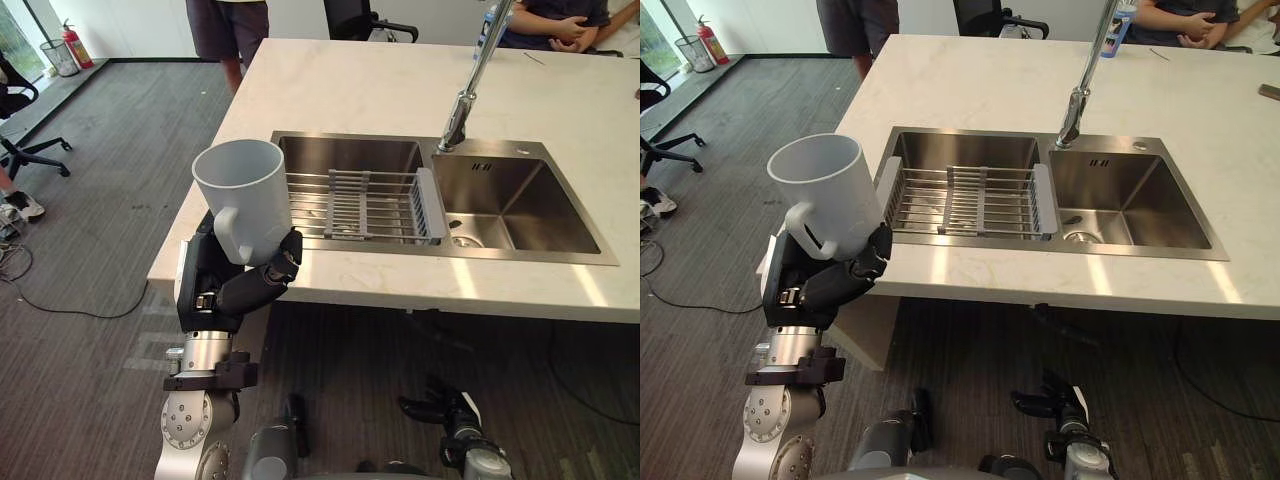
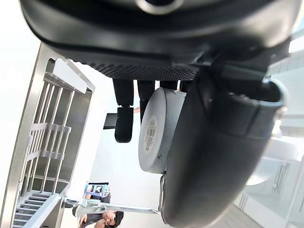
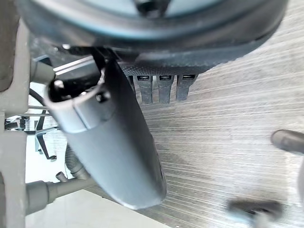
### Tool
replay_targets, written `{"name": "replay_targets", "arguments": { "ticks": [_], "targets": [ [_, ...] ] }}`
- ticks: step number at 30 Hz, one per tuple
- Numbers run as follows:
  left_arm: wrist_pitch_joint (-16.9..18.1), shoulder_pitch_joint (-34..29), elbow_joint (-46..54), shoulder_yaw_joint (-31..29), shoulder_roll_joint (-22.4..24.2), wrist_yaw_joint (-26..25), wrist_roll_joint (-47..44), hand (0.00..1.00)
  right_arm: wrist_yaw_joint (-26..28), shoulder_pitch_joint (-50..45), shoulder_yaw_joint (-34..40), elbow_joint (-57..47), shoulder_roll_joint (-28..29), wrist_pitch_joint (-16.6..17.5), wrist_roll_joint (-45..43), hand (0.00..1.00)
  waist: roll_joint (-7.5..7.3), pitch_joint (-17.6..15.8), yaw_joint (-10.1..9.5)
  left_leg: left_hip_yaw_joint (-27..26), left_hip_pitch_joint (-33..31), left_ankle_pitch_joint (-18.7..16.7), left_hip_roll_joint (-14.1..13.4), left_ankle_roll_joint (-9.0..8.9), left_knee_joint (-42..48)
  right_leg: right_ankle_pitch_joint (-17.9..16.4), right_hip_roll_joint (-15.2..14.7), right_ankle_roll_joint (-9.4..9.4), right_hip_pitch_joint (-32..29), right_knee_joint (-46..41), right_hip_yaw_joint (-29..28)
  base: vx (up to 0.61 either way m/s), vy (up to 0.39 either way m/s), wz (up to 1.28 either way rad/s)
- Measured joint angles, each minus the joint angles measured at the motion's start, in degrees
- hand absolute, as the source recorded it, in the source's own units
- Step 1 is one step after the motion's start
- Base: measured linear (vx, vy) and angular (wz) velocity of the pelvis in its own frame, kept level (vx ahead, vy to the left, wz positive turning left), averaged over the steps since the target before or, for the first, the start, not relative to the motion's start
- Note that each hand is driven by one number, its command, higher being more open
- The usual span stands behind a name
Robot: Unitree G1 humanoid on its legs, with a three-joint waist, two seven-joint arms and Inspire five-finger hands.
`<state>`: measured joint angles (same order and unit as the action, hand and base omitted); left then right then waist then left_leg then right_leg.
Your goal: Walk over to the sink, pick up the cup, carry it to the dishwasher, place the cup inside the dishwasher, then close the dishwasher door
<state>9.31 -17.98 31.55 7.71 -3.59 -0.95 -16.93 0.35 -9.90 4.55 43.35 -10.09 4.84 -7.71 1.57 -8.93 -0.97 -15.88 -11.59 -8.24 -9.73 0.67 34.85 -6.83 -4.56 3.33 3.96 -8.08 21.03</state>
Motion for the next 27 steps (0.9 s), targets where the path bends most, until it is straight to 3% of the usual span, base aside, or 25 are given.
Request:
{"name": "replay_targets", "arguments": {
  "ticks": [2, 3, 4, 6, 14, 16, 17, 18, 24, 25, 26, 27],
  "targets": [
    [0.0, 0.9, -1.6, 3.3, 0.2, 0.4, 0.0, 0.3, -0.3, -2.0, 1.5, -1.1, 0.0, 0.0, 0.0, 0.9, 1.15, 2.5, 1.65, 2.0, 6.2, -2.2, -0.6, -3.78, -5.8, 1.1, -1.4, -1.6, -1.5, 0.1, 2.4, -0.05, 0.194, 0.79],
    [0.0, 2.4, -2.6, 5.1, 0.4, 0.9, 0.1, 0.3, -0.4, -2.3, 3.0, -2.0, -0.1, 0.0, 0.0, 0.9, 3.07, 3.7, 2.0, 4.0, 9.4, -3.0, 0.6, -5.4, -15.8, 2.0, -1.7, -2.66, -3.3, 0.1, 3.7, -0.05, 0.238, 0.78],
    [0.0, 3.1, -3.0, 5.5, 0.5, 1.1, 0.1, 0.3, -0.5, -1.9, 3.6, -2.1, 0.3, 0.0, 0.0, 0.9, 3.64, 4.1, 2.19, 3.9, 10.1, -3.1, 1.1, -5.31, -19.7, 2.5, -1.7, -2.95, -4.1, 0.3, 4.4, -0.11, 0.302, 0.6],
    [-0.1, 4.2, -5.2, 5.3, -1.2, 0.9, 0.1, 0.3, 0.0, -1.6, 3.5, -2.9, 3.3, -0.1, 0.1, 0.9, 1.43, 4.1, 1.89, 4.6, 11.0, 0.0, 4.1, -3.43, -25.0, 4.1, -3.9, -3.69, -4.6, 1.0, 5.4, -0.11, 0.241, 0.36],
    [-0.1, 1.5, -6.2, 4.8, -2.3, 0.9, 0.2, 0.3, 0.0, -0.9, 2.2, -3.8, 3.8, -0.1, 0.9, 0.9, 0.66, 4.2, 1.9, 7.7, 10.5, 0.8, 6.7, -2.08, -25.2, 4.2, -7.0, -5.09, -4.3, -2.1, 7.1, -0.09, 0.069, 0.22],
    [-0.2, 1.6, -6.6, 5.1, -2.2, 1.1, 0.3, 0.3, -0.3, -1.6, 1.6, -3.8, 3.4, -0.1, 1.2, 0.9, 0.65, 4.2, 2.09, 9.9, 10.1, 1.4, 7.1, -1.69, -25.4, 4.1, -6.8, -5.05, -4.7, -3.9, -0.1, -0.04, 0.043, 0.56],
    [-0.1, 1.5, -6.7, 4.9, -2.4, 1.1, 0.4, 0.3, -0.3, -2.4, 1.3, -3.8, 3.5, -0.1, 1.3, 0.9, -0.16, 4.6, 2.01, 11.6, 9.3, 1.9, 7.7, -1.55, -25.5, 3.2, -6.6, -5.14, -4.6, -3.6, -4.4, -0.01, 0.031, 0.79],
    [-0.1, 1.4, -6.7, 3.9, -2.3, 1.1, 1.0, 0.3, -0.3, -2.5, 0.7, -3.8, 3.6, -0.1, 1.4, 0.9, -1.06, 4.6, 1.67, 13.1, 8.3, 2.2, 8.4, -1.98, -25.4, 2.3, -7.0, -5.97, -4.3, -2.7, -4.5, -0.02, -0.008, 0.75],
    [-0.2, -2.6, -6.7, -1.0, -0.5, 0.3, 1.1, 0.3, -0.8, -0.8, -1.5, -4.3, 3.2, -0.1, 2.7, 0.9, -0.97, 4.6, -0.36, 20.3, 4.6, 6.6, 9.0, -2.82, -26.6, 2.3, -6.2, -6.06, -1.6, -0.4, 5.5, -0.01, -0.086, 0.83],
    [-0.2, -2.5, -6.7, -1.1, 0.1, 0.0, 1.1, 0.3, -1.2, 0.2, -1.1, -4.3, 3.0, 0.0, 2.8, 0.9, -0.91, 4.5, -0.2, 17.3, 3.6, 8.7, 9.1, -2.47, -28.0, 2.2, -6.7, -5.92, -1.3, -0.4, 8.0, -0.07, -0.023, 1.49],
    [-0.2, -2.1, -6.6, -1.1, 0.6, -0.1, 1.1, 0.3, -1.7, 1.0, -0.6, -4.3, 2.6, 0.1, 2.8, 0.9, -0.72, 4.4, 0.01, 11.8, 2.9, 10.5, 8.6, -0.5, -30.0, 2.2, -7.2, -5.89, -0.8, -0.3, 10.4, -0.11, 0.052, 1.41],
    [0.0, -2.1, -6.5, -1.3, 1.0, -0.3, 1.1, 0.3, -2.1, 1.8, -0.4, -4.1, 2.6, 0.1, 2.9, 0.9, -1.37, 4.0, -0.95, 2.2, 2.3, 8.9, 6.4, 2.15, -29.2, 2.1, -7.4, -5.82, -0.5, -0.3, 12.2, -0.06, 0.046, 1.46]
  ]
}}
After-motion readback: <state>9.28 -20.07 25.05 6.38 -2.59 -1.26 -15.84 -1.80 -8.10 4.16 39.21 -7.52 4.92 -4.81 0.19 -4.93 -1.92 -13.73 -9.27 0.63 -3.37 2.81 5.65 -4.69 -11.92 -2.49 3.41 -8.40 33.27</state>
